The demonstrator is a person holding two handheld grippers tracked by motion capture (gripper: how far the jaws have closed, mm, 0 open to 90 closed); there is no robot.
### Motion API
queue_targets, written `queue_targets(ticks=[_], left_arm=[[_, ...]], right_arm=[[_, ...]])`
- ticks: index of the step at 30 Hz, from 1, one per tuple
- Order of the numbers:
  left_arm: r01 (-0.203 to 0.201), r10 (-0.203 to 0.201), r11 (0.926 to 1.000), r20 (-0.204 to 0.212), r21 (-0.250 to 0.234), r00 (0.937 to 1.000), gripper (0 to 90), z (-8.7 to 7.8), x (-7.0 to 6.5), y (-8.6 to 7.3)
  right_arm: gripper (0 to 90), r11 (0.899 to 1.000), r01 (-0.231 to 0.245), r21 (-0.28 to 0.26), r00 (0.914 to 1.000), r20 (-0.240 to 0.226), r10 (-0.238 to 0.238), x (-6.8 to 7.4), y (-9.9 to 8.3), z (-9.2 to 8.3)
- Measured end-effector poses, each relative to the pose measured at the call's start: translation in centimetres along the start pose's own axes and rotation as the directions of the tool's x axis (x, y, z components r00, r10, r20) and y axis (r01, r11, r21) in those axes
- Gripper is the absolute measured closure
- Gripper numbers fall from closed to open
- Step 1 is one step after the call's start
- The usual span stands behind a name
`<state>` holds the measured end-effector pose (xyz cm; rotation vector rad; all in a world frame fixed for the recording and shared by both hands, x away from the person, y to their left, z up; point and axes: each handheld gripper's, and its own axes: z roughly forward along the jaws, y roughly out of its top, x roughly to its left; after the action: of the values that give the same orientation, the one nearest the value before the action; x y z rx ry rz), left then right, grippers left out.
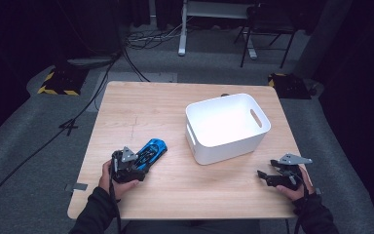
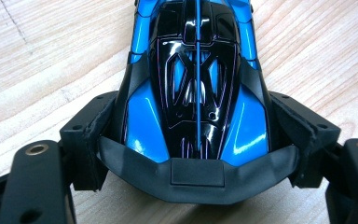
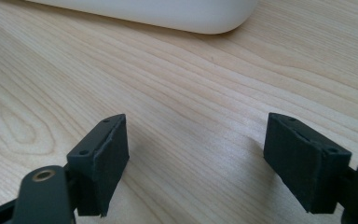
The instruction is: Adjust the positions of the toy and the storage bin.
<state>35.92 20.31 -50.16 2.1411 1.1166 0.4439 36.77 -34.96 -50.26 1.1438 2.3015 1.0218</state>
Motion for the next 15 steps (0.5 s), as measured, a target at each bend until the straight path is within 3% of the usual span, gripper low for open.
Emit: queue_targets(ticks=[4,5,6,7,12,15], left_arm=[[0.003,-0.003,1.0,0.006,0.0,1.0,23.9,0.0,0.0,0.0],[0.002,-0.002,1.0,0.005,0.0,1.0,23.9,0.0,0.0,0.0],[0.003,-0.003,1.0,0.006,0.0,1.0,23.9,0.0,0.0,0.0],[0.003,-0.003,1.0,0.006,0.0,1.0,23.9,0.0,0.0,0.0],[0.002,-0.002,1.0,0.005,0.0,1.0,23.8,0.0,0.0,0.0],[-0.001,0.001,1.0,0.002,0.002,1.0,23.8,0.0,0.0,0.0]], right_arm=[[24.8,1.0,0.01,0.011,0.9999,-0.008,-0.01,0.0,0.2,0.0],[24.5,1.0,-0.001,-0.013,0.9991,-0.043,0.001,0.0,0.4,-0.2],[24.5,1.0,-0.001,-0.013,0.9991,-0.043,0.001,0.0,0.4,-0.2],[24.3,0.998,0.004,-0.068,0.9973,-0.073,-0.009,0.2,0.9,-0.8],[26.4,0.99,0.052,-0.134,0.9942,-0.087,-0.064,1.7,3.2,-2.2],[27.4,0.977,0.109,-0.186,0.9871,-0.096,-0.128,3.6,5.7,-3.3]])
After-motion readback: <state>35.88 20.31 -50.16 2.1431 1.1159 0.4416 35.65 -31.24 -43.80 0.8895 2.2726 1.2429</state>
